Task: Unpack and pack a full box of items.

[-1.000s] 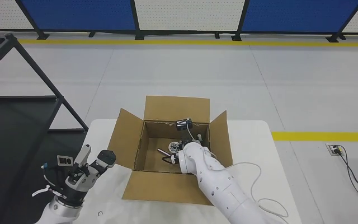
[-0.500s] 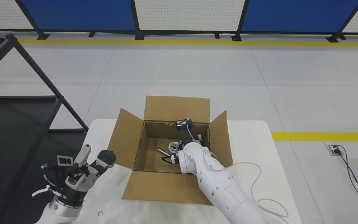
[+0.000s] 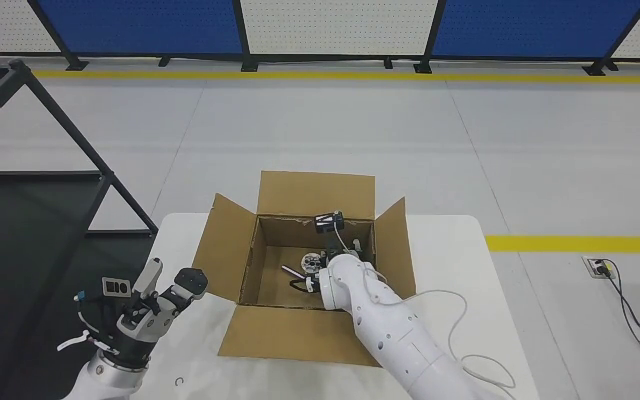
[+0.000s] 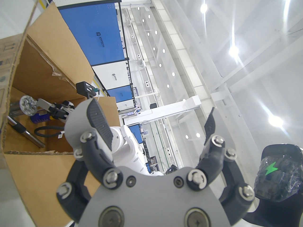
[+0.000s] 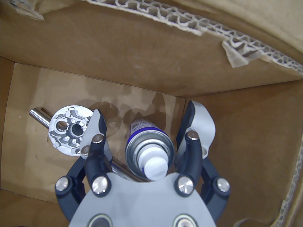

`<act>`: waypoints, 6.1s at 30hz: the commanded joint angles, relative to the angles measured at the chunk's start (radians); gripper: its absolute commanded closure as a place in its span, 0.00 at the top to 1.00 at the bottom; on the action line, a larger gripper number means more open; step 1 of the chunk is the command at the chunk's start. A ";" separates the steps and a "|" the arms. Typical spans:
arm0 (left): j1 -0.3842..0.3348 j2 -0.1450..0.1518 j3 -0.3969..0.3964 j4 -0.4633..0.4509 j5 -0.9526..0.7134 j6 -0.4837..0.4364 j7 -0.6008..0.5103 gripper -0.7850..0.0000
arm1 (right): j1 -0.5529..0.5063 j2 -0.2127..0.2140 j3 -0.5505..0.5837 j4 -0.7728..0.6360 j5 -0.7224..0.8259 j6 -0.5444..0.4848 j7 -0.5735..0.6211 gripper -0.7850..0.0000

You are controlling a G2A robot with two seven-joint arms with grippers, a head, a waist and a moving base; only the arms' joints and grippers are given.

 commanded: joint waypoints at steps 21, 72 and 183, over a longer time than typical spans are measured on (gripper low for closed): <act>0.001 -0.015 0.086 0.041 0.078 -0.098 0.111 1.00 | -0.034 0.008 0.025 -0.028 0.000 -0.040 -0.067 1.00; 0.004 -0.017 -0.053 0.015 -0.002 -0.038 0.099 1.00 | -0.649 0.156 0.328 -1.149 -0.227 -0.401 -0.128 1.00; -0.587 0.030 0.407 0.429 0.175 0.617 -0.147 1.00 | -0.538 0.236 0.496 -0.891 0.902 -0.280 0.090 1.00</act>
